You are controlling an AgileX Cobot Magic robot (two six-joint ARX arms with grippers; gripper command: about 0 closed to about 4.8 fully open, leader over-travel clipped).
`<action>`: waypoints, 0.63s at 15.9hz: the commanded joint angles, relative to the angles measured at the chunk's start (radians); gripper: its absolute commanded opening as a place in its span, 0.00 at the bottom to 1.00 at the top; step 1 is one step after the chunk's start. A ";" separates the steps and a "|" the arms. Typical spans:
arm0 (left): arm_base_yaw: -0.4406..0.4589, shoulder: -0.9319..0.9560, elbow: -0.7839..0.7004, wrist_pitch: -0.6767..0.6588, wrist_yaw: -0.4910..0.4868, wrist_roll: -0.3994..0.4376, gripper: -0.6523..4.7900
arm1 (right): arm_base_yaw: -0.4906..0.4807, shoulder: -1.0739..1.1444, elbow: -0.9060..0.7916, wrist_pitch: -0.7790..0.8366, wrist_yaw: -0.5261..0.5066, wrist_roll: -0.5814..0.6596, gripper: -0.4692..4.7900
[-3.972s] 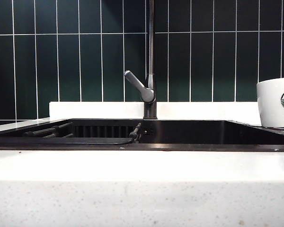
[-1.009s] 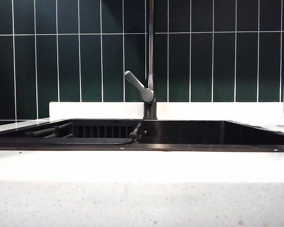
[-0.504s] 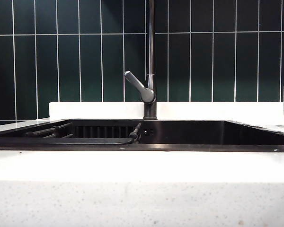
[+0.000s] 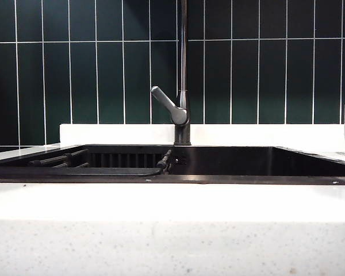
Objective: Pick up the mug next to the sink, go to the faucet to get some water, pour the water into the sink, and finally put the mug back to its place.
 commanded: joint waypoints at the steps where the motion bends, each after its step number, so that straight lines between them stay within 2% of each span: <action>1: -0.001 0.000 0.001 0.005 -0.001 0.000 0.11 | -0.001 -0.010 0.003 -0.063 0.035 0.017 0.08; 3: -0.001 0.000 0.001 -0.004 -0.001 0.000 0.11 | -0.001 -0.013 -0.021 -0.069 0.071 0.065 0.09; 10: -0.001 0.000 0.001 -0.026 -0.001 0.000 0.11 | 0.000 -0.169 -0.145 -0.015 0.061 0.089 0.09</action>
